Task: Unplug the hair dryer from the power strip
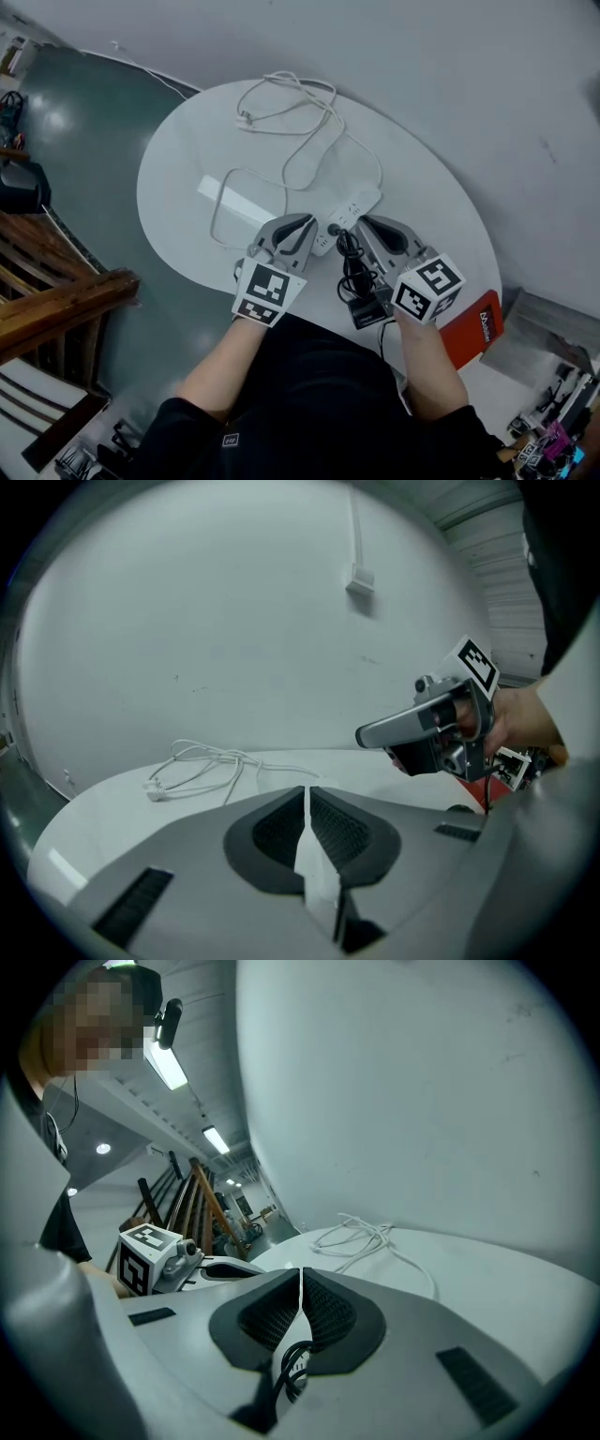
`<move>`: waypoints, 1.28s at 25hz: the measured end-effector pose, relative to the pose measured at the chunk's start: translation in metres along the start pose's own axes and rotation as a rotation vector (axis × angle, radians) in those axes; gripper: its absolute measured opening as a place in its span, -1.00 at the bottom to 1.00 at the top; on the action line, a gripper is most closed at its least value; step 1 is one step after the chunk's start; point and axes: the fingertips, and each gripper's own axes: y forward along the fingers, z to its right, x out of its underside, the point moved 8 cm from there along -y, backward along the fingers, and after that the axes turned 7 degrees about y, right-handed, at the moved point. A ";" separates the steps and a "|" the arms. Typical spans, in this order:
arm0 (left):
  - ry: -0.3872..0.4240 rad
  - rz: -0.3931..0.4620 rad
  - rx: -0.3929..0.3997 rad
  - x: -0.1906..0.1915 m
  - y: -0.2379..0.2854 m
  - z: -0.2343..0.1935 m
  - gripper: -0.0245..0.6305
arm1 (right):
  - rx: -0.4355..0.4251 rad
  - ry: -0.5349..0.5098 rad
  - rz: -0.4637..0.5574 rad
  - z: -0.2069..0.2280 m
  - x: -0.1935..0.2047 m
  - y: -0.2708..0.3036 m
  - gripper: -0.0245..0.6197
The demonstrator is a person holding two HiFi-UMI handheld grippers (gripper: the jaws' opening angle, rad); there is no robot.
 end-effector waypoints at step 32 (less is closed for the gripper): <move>0.088 -0.075 0.225 0.057 0.050 0.030 -0.52 | -0.027 -0.003 -0.137 0.006 0.011 0.026 -0.60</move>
